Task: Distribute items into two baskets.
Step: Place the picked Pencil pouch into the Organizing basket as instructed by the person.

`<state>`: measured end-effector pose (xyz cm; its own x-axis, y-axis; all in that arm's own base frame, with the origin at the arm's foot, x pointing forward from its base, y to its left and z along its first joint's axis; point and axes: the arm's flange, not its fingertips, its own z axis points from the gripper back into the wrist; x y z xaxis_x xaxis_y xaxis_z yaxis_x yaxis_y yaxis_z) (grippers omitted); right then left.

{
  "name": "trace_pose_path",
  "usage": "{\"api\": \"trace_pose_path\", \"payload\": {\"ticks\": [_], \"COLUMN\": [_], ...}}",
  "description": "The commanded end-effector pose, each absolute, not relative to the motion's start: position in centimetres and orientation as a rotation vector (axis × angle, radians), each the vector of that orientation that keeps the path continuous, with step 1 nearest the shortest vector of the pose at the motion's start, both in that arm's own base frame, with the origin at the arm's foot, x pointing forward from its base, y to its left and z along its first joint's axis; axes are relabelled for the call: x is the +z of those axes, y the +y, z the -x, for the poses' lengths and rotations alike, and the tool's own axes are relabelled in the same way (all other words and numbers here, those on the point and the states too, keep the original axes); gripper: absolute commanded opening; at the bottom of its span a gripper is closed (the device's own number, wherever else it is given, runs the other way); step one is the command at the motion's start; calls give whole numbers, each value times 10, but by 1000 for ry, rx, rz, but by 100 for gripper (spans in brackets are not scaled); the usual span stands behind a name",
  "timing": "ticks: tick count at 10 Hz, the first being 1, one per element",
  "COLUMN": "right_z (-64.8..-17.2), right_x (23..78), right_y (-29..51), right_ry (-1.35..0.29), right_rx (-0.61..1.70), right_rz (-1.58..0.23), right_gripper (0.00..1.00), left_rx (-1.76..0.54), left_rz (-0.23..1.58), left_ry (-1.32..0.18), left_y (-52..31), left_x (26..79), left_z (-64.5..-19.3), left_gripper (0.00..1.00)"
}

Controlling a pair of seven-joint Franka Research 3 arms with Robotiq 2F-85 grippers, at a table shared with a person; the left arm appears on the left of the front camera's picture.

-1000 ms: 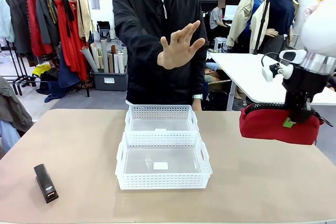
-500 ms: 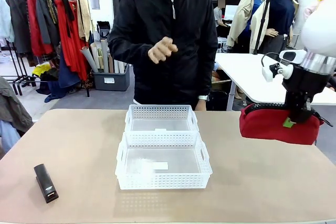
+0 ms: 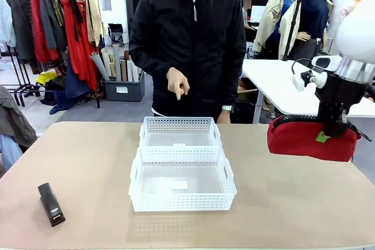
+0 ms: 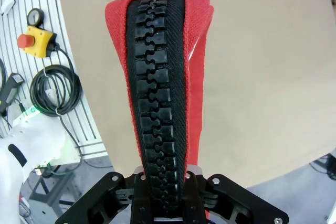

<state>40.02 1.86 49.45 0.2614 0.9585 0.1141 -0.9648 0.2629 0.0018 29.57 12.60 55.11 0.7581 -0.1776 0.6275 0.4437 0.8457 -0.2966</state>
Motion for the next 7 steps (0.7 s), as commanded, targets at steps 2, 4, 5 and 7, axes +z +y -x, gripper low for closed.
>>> {"api": "trace_pose_path", "payload": {"ticks": [2,4,5,7], "right_z": [-398,-398,-398,-398], "right_x": [495,495,495,495], "right_y": [17,17,17,17], "right_ry": [-109,-109,-109,-109], "right_rx": [1301,1301,1301,1301], "right_rz": [-74,-74,-74,-74], "right_gripper": [0,0,0,0], "left_rx": [-361,-361,-361,-361], "left_rz": [463,463,463,463], "left_ry": [-634,-634,-634,-634], "left_y": [125,125,125,125], "left_x": [551,551,551,551], "left_z": [-296,-296,-296,-296], "left_gripper": [100,100,100,100]}}
